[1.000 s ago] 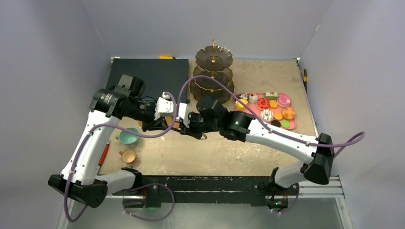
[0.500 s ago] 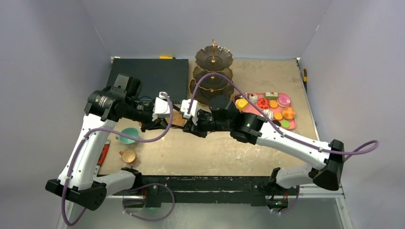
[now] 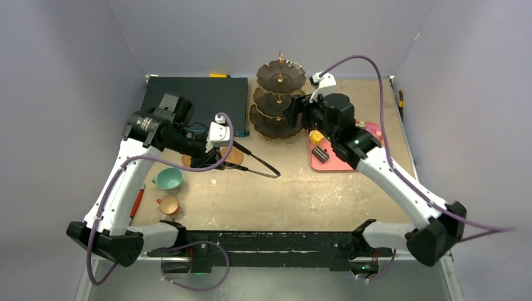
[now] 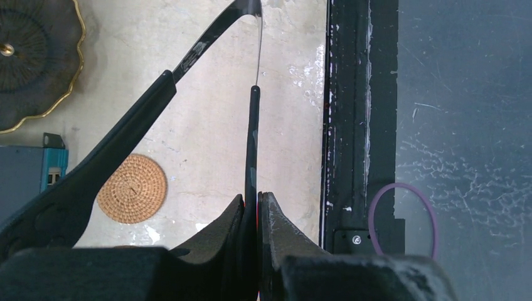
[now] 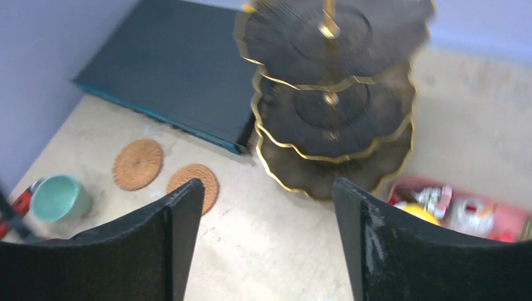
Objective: Serve the afternoon tea
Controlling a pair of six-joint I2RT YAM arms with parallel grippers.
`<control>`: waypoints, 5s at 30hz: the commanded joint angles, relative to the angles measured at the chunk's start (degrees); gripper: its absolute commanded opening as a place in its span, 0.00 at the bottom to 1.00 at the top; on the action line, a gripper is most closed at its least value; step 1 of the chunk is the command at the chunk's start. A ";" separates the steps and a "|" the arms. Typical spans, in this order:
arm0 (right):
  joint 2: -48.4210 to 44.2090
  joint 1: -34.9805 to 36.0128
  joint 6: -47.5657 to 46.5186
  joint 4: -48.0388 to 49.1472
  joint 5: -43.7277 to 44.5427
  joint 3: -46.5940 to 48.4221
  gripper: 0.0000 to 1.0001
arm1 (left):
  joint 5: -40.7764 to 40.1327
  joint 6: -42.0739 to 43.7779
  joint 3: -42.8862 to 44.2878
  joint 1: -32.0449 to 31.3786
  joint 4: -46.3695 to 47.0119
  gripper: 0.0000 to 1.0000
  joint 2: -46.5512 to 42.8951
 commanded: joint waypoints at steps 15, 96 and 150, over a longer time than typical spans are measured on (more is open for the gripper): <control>19.22 -3.21 21.27 -3.52 18.43 -15.27 0.60 | 0.83 -10.03 5.68 0.44 8.65 0.00 -0.28; 25.20 20.69 30.26 11.73 14.38 -20.75 0.00 | 15.35 -15.60 27.19 17.90 4.32 0.00 5.91; 17.49 15.87 34.03 -4.05 22.24 -5.88 0.50 | 14.35 -43.22 5.39 17.88 42.93 0.00 -4.80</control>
